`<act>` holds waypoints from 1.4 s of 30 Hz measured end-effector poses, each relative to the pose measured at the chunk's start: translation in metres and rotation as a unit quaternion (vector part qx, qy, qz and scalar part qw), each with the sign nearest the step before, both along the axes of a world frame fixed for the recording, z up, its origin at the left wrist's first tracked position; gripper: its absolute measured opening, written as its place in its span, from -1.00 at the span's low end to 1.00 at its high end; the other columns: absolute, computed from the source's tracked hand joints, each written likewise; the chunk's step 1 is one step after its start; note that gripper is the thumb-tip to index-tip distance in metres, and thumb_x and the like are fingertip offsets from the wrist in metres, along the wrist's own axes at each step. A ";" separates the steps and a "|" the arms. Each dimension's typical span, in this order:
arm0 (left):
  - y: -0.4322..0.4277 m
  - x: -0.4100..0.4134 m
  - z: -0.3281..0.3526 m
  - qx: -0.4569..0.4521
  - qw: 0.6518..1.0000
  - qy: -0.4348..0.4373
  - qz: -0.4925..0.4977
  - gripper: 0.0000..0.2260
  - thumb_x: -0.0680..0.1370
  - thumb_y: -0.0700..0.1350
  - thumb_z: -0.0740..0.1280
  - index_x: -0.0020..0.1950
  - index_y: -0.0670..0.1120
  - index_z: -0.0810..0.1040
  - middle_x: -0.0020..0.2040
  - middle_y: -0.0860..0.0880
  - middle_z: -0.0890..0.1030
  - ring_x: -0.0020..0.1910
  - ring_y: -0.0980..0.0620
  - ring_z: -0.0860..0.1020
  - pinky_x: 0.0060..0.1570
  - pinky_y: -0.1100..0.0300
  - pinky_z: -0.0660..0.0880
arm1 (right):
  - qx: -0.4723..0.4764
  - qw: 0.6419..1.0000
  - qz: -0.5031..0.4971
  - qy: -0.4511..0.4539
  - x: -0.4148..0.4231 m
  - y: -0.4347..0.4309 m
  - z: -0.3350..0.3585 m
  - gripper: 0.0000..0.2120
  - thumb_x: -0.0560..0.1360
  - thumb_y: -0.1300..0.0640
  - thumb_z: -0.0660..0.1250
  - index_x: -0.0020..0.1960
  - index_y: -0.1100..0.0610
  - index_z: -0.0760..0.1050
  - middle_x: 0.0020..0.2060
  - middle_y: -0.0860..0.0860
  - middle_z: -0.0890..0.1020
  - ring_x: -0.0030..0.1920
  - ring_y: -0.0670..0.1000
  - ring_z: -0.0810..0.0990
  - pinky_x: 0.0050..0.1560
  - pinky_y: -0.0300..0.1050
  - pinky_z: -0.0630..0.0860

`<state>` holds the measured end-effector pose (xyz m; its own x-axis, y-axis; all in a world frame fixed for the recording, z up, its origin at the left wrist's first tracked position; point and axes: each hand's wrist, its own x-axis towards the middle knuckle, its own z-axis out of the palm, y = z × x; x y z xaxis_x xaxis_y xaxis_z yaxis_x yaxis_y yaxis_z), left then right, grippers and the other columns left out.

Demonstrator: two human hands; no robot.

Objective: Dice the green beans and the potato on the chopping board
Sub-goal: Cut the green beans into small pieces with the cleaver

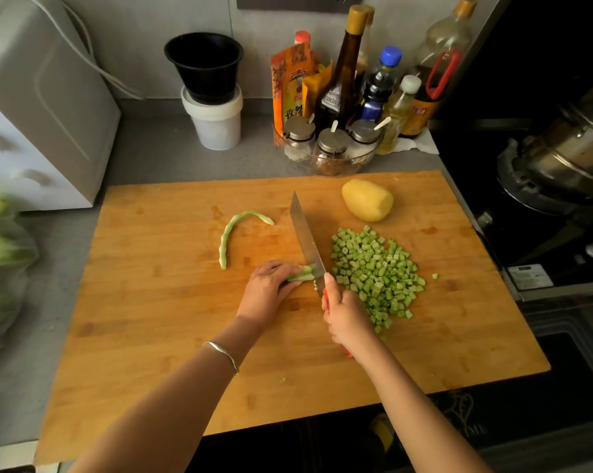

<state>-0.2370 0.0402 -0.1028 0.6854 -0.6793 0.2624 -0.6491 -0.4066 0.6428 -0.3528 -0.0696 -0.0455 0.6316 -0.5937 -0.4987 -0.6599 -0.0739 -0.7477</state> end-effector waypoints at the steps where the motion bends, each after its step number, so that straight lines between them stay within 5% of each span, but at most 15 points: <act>1: 0.001 -0.001 0.000 0.000 1.000 0.001 0.003 -0.77 0.47 -0.14 0.43 0.13 -0.06 0.63 0.05 -0.02 0.64 0.12 -0.03 0.55 0.16 0.07 0.41 | -0.003 1.000 -0.001 -0.001 -0.005 -0.001 -0.001 -0.42 0.59 -0.30 -0.02 -0.38 0.09 0.35 -0.67 -0.10 0.31 -0.56 -0.03 0.30 -0.46 -0.18 0.17; 12: -0.009 0.000 0.001 0.008 1.000 -0.001 -0.015 -0.69 0.48 -0.04 0.42 0.22 -0.04 0.56 0.15 -0.03 0.60 0.20 -0.05 0.48 0.19 0.00 0.38 | 0.030 0.997 -0.034 -0.058 -0.029 -0.016 0.015 -0.47 0.62 -0.22 0.03 -0.35 0.12 0.33 -0.62 -0.09 0.29 -0.63 -0.08 0.24 -0.50 -0.20 0.15; 16: -0.001 -0.001 0.001 -0.018 1.000 0.001 -0.009 -0.65 0.49 0.07 0.32 0.21 -0.06 0.54 0.18 0.01 0.58 0.19 0.05 0.45 0.22 0.14 0.38 | 0.025 0.997 -0.005 -0.080 -0.026 -0.009 0.021 -0.47 0.62 -0.22 0.02 -0.35 0.12 0.33 -0.62 -0.09 0.28 -0.63 -0.10 0.24 -0.58 -0.25 0.15; 24: 0.001 -0.001 -0.004 -0.027 1.000 -0.014 -0.007 -0.82 0.49 -0.15 0.42 0.09 -0.07 0.63 0.07 0.01 0.64 0.10 0.03 0.56 0.11 0.01 0.50 | 0.016 0.998 0.031 -0.045 -0.024 -0.001 0.016 -0.45 0.59 -0.29 0.01 -0.34 0.09 0.34 -0.63 -0.10 0.30 -0.61 -0.10 0.25 -0.50 -0.17 0.17; 35: 0.002 0.003 -0.001 -0.045 0.999 -0.014 -0.026 -0.86 0.48 -0.18 0.41 0.01 -0.13 0.67 0.01 -0.04 0.67 0.06 0.06 0.54 0.15 0.34 0.35 | -0.001 1.000 0.006 0.015 0.001 0.001 0.006 -0.43 0.59 -0.31 -0.01 -0.33 0.10 0.36 -0.55 -0.07 0.35 -0.53 -0.01 0.30 -0.46 -0.16 0.19; 42: 0.003 0.001 -0.002 -0.035 0.999 -0.009 -0.027 -0.82 0.48 -0.16 0.42 0.07 -0.11 0.64 0.06 -0.03 0.65 0.08 0.03 0.53 0.14 0.29 0.37 | 0.033 0.997 -0.050 -0.044 -0.020 -0.006 0.000 -0.43 0.51 -0.35 -0.02 -0.35 0.11 0.33 -0.64 -0.09 0.30 -0.63 -0.09 0.25 -0.46 -0.21 0.15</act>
